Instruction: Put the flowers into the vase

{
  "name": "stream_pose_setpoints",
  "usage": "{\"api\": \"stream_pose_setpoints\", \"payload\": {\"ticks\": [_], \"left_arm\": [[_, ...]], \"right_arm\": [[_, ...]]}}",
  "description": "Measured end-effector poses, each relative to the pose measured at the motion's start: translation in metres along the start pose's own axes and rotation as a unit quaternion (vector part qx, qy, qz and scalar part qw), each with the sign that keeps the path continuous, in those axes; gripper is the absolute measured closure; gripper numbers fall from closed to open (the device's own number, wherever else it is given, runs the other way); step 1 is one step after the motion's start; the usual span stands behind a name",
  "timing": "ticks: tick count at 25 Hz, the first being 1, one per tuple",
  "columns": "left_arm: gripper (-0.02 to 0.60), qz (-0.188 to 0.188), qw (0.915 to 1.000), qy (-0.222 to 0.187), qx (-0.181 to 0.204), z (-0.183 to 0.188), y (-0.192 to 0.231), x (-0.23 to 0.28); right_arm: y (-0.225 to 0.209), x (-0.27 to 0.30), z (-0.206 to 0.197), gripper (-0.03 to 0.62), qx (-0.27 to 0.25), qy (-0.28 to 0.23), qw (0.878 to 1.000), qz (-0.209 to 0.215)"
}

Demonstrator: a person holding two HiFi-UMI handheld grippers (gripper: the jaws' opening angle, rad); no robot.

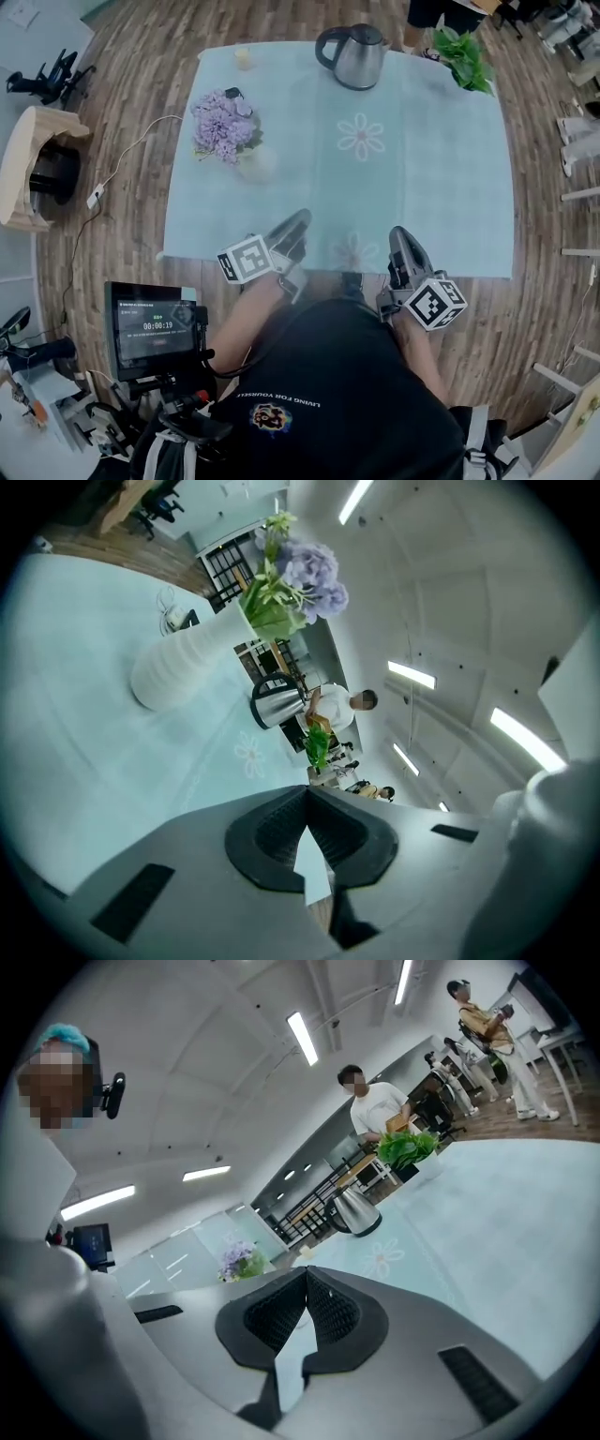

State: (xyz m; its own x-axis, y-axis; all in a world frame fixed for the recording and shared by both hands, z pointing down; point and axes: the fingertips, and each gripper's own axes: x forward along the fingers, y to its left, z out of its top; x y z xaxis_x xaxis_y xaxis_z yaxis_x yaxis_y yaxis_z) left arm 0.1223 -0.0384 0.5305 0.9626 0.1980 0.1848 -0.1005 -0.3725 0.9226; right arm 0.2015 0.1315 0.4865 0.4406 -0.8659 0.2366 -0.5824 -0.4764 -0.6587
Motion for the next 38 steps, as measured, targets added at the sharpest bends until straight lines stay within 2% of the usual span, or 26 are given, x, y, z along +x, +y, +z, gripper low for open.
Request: {"api": "stream_pose_setpoints", "payload": {"ticks": [5, 9, 11, 14, 18, 21, 25, 38], "left_arm": [[0.574, -0.021, 0.9992, -0.004, -0.034, -0.005, -0.002, 0.002], [0.574, -0.031, 0.9976, -0.023, -0.058, -0.001, -0.007, -0.004], [0.574, -0.036, 0.9962, -0.037, -0.07, 0.002, -0.009, -0.005], [0.574, -0.04, 0.9948, -0.054, -0.077, 0.003, -0.012, -0.008], [0.574, -0.043, 0.9927, -0.075, -0.084, 0.005, -0.013, -0.012], [0.574, -0.046, 0.9924, -0.074, -0.087, 0.0, -0.016, -0.011], [0.574, -0.038, 0.9927, -0.069, -0.091, -0.01, -0.01, -0.01], [0.574, -0.038, 0.9905, -0.094, -0.093, 0.008, 0.0, -0.026]], "right_arm": [[-0.011, 0.008, -0.011, 0.576, 0.089, 0.007, 0.996, 0.012], [-0.008, 0.017, -0.009, 0.576, 0.172, 0.007, 0.984, 0.033], [-0.012, 0.021, -0.01, 0.576, 0.198, 0.008, 0.98, 0.031], [-0.011, 0.025, -0.011, 0.576, 0.193, 0.014, 0.98, 0.04], [-0.009, 0.029, -0.02, 0.576, 0.209, 0.037, 0.977, 0.026], [0.001, 0.038, -0.02, 0.576, 0.213, 0.041, 0.975, 0.053], [-0.003, 0.043, -0.03, 0.576, 0.222, 0.054, 0.972, 0.053], [0.011, 0.062, -0.041, 0.576, 0.213, 0.075, 0.972, 0.069]]}}
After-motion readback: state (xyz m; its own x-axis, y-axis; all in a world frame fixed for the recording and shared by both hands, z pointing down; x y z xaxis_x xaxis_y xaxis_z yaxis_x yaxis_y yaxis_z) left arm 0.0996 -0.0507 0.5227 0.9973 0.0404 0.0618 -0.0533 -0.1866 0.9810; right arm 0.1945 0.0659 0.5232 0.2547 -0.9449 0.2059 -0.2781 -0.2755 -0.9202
